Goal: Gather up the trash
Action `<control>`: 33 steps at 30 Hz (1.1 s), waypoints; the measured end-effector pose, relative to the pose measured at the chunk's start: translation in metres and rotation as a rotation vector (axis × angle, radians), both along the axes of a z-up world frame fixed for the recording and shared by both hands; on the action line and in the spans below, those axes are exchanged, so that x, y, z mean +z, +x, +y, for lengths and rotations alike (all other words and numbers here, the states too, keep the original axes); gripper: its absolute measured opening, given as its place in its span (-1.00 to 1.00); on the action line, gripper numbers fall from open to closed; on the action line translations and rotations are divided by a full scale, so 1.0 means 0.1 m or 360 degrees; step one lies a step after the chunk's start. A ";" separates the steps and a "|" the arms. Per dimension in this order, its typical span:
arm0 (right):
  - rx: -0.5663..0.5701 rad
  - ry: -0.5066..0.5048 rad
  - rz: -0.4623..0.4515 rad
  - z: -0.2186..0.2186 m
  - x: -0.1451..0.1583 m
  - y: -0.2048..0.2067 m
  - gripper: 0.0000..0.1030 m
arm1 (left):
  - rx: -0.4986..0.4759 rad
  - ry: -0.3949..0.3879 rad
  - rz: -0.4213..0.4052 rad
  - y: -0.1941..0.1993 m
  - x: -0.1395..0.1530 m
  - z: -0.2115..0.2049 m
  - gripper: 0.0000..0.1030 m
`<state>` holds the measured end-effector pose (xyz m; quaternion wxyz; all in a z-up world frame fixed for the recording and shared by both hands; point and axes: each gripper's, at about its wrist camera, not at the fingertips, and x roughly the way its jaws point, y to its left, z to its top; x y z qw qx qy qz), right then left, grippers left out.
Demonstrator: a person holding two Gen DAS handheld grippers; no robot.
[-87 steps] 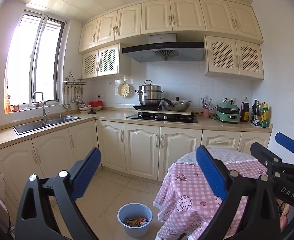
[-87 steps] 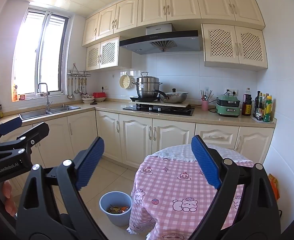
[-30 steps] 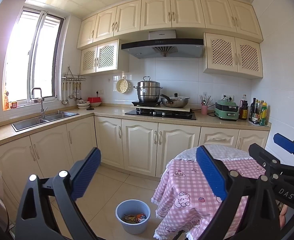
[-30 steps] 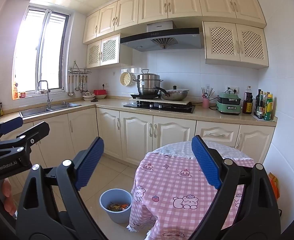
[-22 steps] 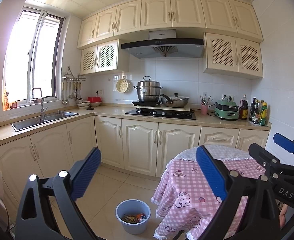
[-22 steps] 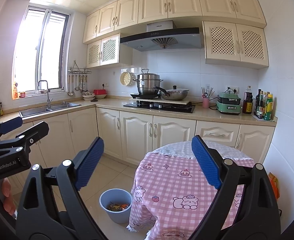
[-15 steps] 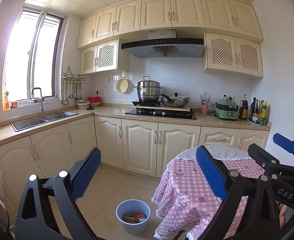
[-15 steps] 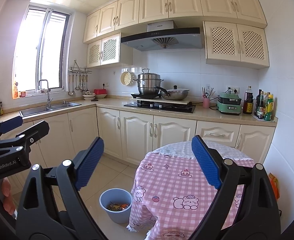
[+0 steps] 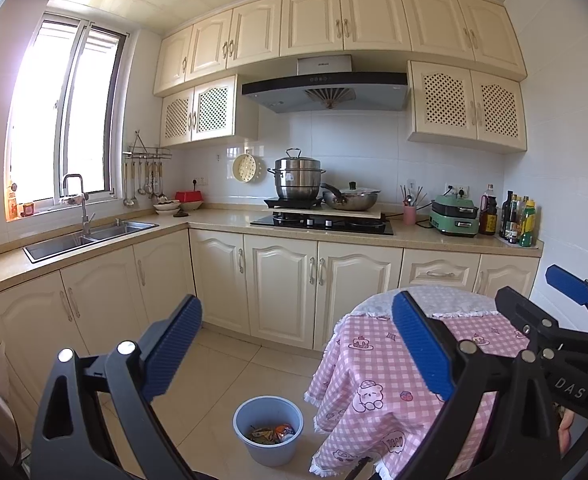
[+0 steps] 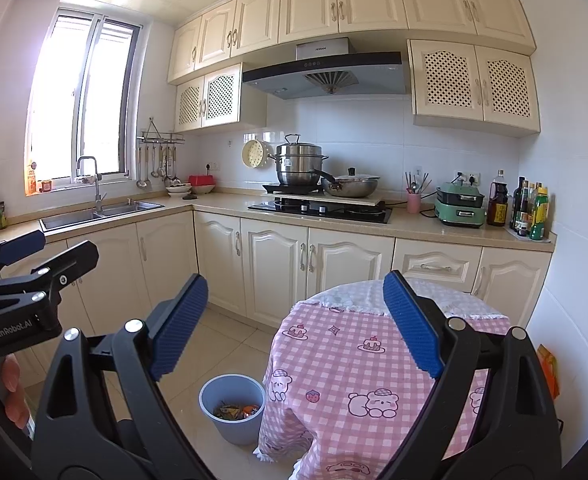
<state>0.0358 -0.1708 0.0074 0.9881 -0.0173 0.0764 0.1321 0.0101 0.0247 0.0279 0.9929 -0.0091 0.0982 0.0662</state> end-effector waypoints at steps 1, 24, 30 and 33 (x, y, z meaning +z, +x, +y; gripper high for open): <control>0.0000 0.0001 0.0001 0.00 -0.01 -0.01 0.71 | -0.0001 0.0003 0.0005 0.00 0.00 0.00 0.83; 0.0000 0.0003 0.0029 -0.05 -0.05 0.05 0.72 | -0.0001 0.0007 0.0032 0.05 -0.02 -0.01 0.83; -0.0002 0.0008 0.0045 -0.07 -0.07 0.09 0.73 | 0.0004 0.0006 0.0051 0.10 -0.06 0.01 0.83; -0.0012 0.0007 0.0060 -0.08 -0.11 0.16 0.74 | -0.0002 -0.0006 0.0080 0.17 -0.10 0.02 0.83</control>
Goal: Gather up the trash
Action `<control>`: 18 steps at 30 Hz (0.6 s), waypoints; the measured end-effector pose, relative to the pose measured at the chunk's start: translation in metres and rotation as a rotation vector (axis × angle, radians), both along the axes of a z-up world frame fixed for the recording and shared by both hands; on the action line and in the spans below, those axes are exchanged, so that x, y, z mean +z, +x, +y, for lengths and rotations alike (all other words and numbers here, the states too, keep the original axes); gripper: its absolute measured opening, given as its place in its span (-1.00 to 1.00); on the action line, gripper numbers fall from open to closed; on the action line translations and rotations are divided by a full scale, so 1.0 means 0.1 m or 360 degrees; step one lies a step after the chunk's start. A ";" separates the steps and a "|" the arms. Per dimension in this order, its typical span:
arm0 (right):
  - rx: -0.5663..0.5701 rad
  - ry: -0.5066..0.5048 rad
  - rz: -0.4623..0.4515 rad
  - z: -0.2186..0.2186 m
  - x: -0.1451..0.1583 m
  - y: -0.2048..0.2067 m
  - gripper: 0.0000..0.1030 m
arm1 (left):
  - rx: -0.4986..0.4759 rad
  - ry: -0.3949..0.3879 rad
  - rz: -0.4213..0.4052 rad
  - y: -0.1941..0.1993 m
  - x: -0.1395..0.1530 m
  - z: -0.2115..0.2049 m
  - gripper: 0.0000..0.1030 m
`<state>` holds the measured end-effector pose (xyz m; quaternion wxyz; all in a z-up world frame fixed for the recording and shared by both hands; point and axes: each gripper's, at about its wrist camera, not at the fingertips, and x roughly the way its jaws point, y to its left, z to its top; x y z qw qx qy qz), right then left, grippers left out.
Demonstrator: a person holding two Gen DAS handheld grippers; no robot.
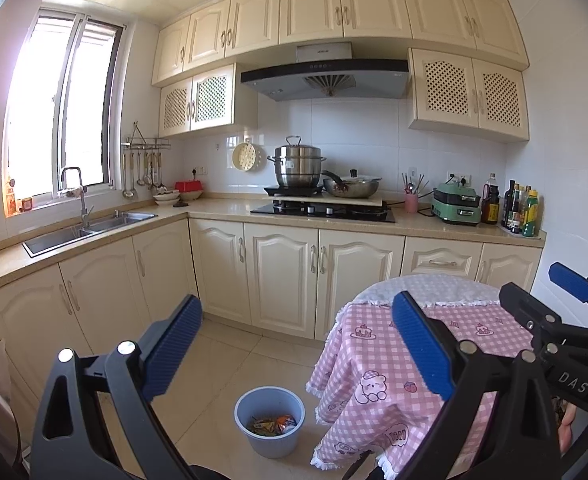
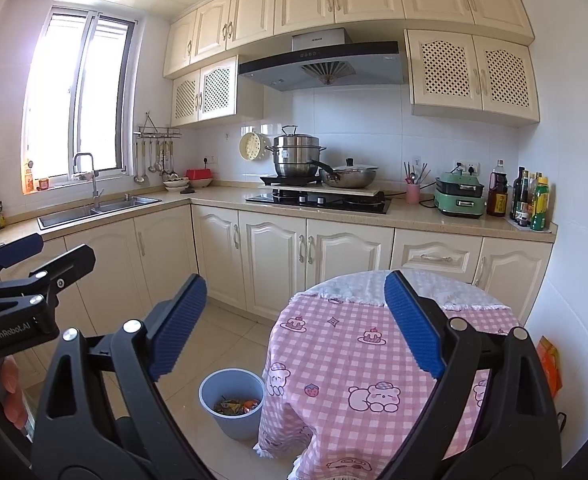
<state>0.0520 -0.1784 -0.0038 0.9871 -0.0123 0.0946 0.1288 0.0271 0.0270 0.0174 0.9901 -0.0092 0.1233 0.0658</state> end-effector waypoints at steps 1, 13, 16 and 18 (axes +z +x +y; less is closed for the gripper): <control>-0.0011 0.0000 0.0016 -0.02 -0.03 0.05 0.75 | -0.0003 -0.0009 0.0015 0.03 -0.03 0.01 0.83; -0.0406 -0.0044 0.0389 -0.77 -0.69 1.14 0.76 | 0.0115 0.0020 0.0345 0.74 -0.57 0.16 0.83; -0.0579 -0.0087 0.0619 -1.18 -1.07 1.67 0.76 | 0.0158 0.0030 0.0436 0.93 -0.72 0.23 0.83; -0.0635 -0.0094 0.0769 -1.40 -1.30 1.95 0.76 | 0.0186 0.0038 0.0490 1.07 -0.82 0.27 0.82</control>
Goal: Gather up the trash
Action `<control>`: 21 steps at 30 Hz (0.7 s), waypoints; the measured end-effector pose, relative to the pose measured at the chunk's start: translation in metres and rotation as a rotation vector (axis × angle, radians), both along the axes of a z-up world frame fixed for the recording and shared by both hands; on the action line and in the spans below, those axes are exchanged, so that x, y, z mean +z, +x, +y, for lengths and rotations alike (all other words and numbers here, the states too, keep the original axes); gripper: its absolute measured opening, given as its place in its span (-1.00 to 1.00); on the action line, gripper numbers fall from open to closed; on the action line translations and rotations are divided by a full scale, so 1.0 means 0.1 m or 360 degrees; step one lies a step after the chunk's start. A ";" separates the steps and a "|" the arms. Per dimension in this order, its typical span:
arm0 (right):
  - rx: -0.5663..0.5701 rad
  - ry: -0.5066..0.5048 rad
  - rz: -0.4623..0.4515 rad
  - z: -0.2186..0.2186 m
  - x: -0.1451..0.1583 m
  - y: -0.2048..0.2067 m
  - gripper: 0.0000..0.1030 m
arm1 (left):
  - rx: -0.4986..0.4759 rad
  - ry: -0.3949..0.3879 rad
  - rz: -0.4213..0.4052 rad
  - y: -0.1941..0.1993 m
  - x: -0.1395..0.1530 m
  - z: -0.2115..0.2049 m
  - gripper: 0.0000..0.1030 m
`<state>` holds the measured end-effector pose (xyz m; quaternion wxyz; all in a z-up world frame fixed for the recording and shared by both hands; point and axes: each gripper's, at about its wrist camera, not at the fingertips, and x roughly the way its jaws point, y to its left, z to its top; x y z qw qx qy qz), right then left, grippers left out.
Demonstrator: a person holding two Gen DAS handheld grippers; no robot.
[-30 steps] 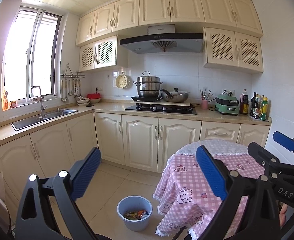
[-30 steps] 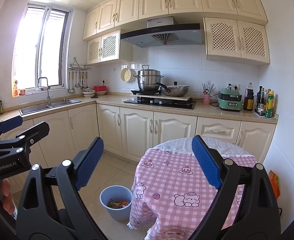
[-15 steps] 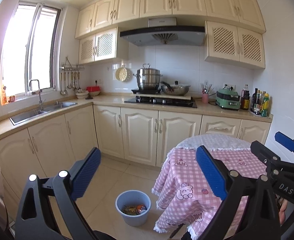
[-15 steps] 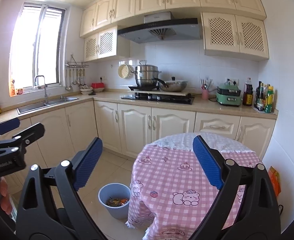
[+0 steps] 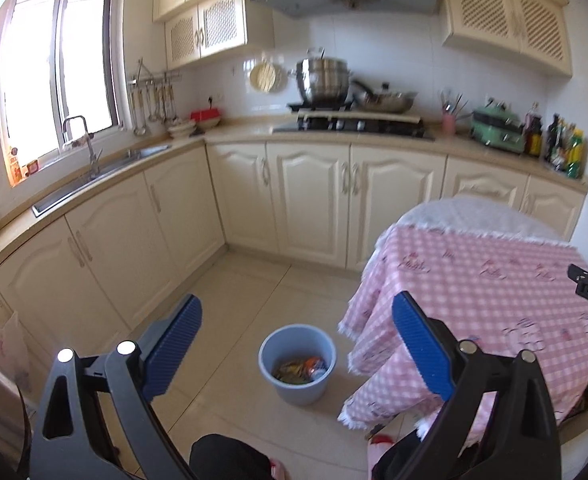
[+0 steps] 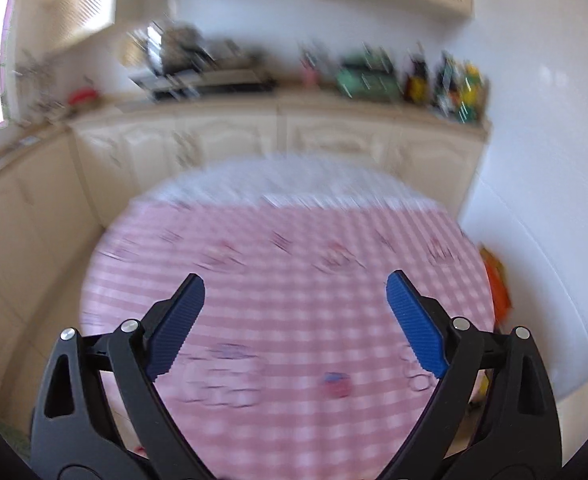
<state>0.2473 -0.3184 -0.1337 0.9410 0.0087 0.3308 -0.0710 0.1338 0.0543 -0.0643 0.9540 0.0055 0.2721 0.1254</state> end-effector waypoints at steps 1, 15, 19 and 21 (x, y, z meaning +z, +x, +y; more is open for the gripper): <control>-0.0021 0.0022 0.0047 -0.12 -0.10 0.13 0.76 | 0.0011 0.0001 0.0017 0.05 -0.03 0.02 0.82; -0.0081 0.0014 0.0355 -0.62 -0.71 1.29 0.76 | 0.0210 0.0026 0.0188 0.68 -0.48 0.41 0.82; -0.0057 0.0076 0.0362 -0.66 -0.73 1.43 0.86 | 0.0271 0.0050 0.0205 0.76 -0.58 0.55 0.83; -0.0046 0.0105 0.0383 -0.70 -0.75 1.47 0.88 | 0.0300 0.0040 0.0205 0.80 -0.62 0.63 0.83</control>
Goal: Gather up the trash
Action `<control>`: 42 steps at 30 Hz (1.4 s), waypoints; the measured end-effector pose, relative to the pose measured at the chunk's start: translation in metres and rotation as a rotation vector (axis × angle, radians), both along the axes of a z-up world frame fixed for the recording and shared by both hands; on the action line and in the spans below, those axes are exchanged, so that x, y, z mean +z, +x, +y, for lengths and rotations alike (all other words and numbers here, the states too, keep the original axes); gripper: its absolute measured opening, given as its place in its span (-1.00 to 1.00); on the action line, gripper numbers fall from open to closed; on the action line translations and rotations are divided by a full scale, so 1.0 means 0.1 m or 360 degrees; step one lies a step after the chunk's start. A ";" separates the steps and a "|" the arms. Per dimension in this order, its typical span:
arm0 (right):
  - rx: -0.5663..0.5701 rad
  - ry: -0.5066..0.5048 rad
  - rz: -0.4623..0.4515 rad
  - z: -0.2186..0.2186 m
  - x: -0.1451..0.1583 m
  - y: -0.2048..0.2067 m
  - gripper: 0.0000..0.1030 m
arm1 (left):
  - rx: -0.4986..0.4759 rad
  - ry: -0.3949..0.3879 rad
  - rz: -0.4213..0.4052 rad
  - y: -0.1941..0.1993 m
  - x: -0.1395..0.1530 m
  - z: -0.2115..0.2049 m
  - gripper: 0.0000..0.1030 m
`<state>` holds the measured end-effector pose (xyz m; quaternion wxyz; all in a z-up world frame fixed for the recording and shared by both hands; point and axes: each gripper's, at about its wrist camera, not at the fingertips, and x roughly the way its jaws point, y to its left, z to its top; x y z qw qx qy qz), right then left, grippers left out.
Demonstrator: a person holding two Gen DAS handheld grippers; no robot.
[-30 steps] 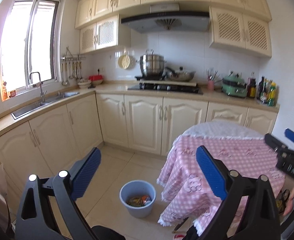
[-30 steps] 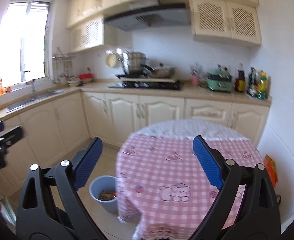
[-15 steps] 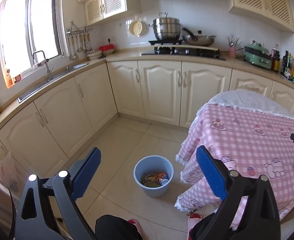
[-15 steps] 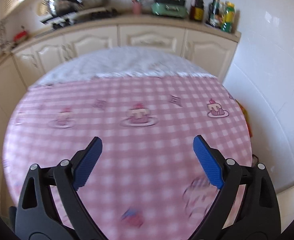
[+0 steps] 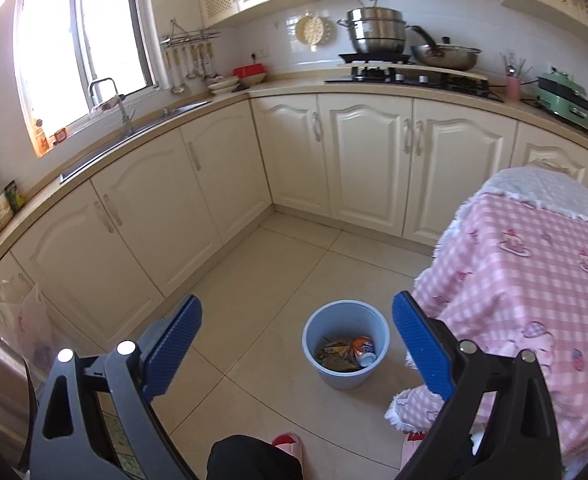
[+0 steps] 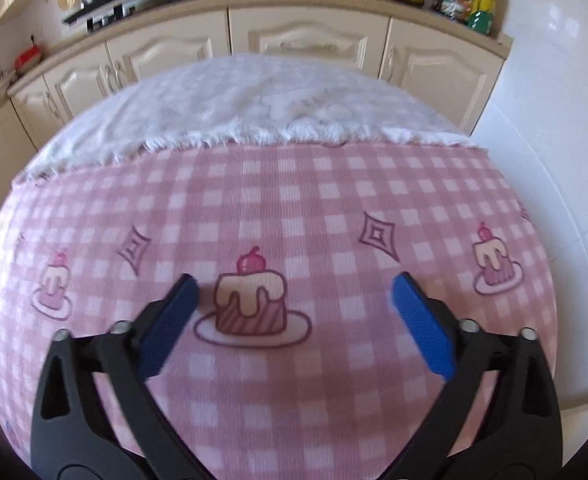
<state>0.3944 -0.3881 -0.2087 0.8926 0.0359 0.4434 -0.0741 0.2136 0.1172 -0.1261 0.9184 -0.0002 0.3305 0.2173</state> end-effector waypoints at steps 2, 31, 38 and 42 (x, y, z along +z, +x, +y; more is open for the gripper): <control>0.0004 -0.0007 0.0000 0.01 0.00 0.02 0.88 | 0.0043 -0.0008 -0.0008 0.04 -0.06 0.10 0.83; 0.0002 -0.0011 0.0002 0.03 0.01 0.05 0.89 | 0.0063 -0.0249 0.0102 0.57 -0.75 0.82 0.82; 0.0002 -0.0011 0.0002 0.03 0.01 0.05 0.89 | -0.0027 -0.0323 0.0075 0.48 -0.65 0.61 0.82; 0.0002 -0.0011 0.0002 0.03 0.01 0.05 0.89 | -0.0059 -0.0333 0.0066 0.44 -0.62 0.53 0.82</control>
